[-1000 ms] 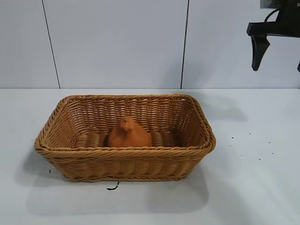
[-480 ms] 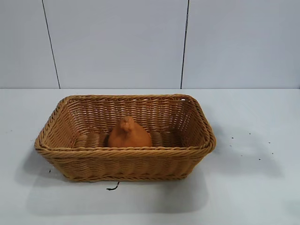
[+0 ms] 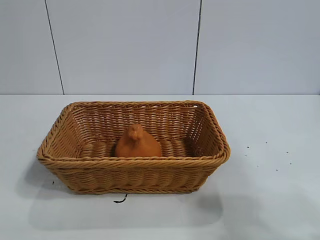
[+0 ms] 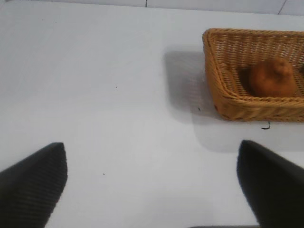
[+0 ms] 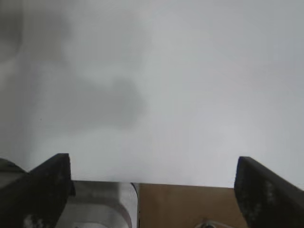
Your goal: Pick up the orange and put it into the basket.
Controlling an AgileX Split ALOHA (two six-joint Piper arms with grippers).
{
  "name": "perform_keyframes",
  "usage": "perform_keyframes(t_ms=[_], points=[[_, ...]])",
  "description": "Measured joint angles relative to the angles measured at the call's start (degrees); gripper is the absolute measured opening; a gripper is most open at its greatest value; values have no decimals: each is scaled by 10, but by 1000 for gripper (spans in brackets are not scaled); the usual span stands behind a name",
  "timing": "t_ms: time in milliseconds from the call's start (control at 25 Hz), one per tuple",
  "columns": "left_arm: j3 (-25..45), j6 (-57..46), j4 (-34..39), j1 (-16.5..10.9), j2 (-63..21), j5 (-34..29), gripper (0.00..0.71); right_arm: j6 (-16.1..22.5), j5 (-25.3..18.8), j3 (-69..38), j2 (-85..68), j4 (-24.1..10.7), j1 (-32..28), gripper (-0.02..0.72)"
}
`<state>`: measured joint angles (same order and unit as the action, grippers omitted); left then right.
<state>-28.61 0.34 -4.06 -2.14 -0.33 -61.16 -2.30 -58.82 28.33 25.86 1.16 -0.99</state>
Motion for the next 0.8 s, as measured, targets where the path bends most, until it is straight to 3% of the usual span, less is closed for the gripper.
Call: perform_keyframes(t_ms=[440, 800], points=[[0, 0, 0, 0, 0, 0, 697, 1, 5, -2, -244, 2, 0, 638], [0, 0, 0, 0, 0, 0, 697, 3, 5, -2, -261, 2, 0, 638]])
